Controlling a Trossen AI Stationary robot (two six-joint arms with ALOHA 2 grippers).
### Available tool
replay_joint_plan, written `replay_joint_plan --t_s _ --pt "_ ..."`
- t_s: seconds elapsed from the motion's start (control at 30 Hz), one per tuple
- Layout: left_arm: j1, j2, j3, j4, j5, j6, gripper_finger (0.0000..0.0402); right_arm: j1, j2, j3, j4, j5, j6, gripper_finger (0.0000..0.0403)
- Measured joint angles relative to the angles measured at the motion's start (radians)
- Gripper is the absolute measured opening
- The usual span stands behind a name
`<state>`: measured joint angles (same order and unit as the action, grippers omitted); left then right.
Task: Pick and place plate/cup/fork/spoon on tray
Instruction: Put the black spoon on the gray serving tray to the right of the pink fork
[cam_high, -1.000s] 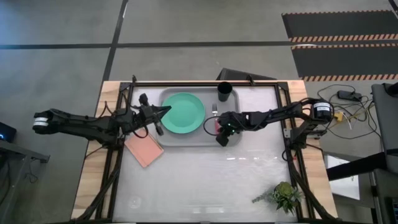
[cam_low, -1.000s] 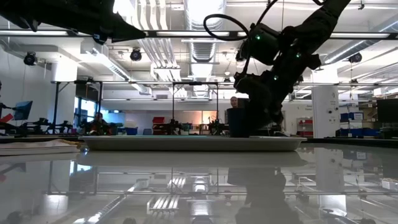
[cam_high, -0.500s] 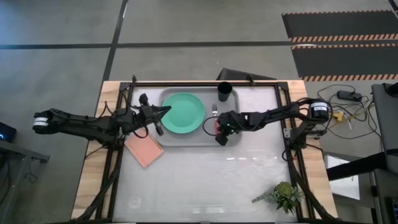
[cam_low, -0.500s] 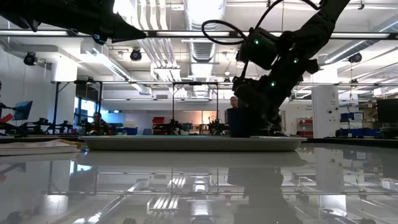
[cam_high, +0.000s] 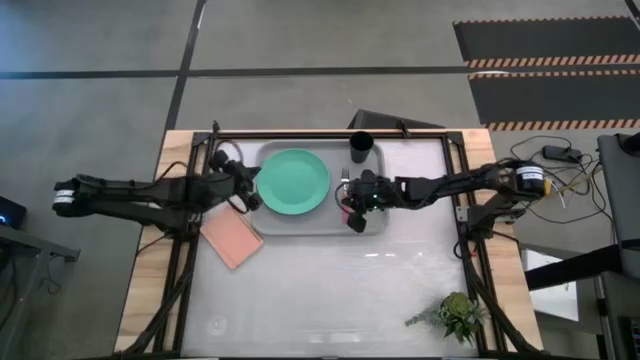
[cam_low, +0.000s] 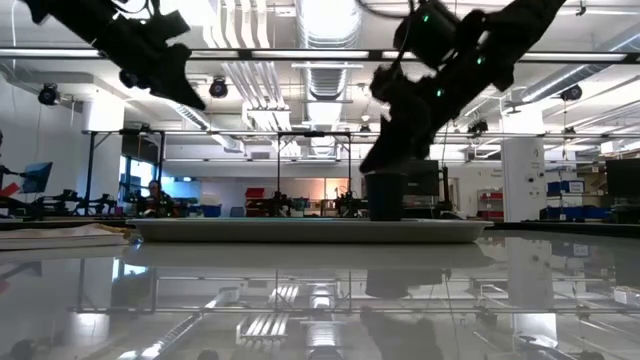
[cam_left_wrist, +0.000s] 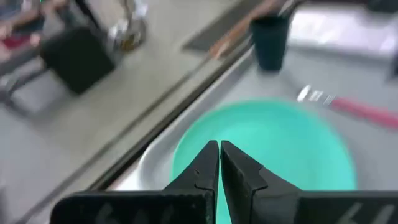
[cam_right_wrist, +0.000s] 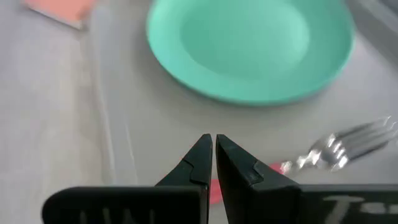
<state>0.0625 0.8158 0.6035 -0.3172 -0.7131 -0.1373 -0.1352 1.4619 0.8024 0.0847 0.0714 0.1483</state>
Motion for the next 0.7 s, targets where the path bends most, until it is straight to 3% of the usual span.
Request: replay_joint_plan --t_s 0.13,0.37,0.5,0.7 --pt "0.063 0.064 0.093 -0.241 0.033 -0.033 0.0000 0.000 -0.080 0.000 0.002 0.000 -0.095 0.0013" --pt "0.233 0.213 0.162 -0.367 0.319 0.072 0.0000 0.000 -0.216 0.005 0.004 0.000 -0.201 0.0013" --pt "0.317 0.286 0.159 -0.505 0.331 0.072 0.0000 0.000 -0.265 0.003 0.004 0.000 -0.211 0.0013" --pt "0.411 0.403 0.136 -0.531 0.347 0.118 0.0000 0.000 -0.268 -0.004 0.000 0.000 -0.217 0.0013"
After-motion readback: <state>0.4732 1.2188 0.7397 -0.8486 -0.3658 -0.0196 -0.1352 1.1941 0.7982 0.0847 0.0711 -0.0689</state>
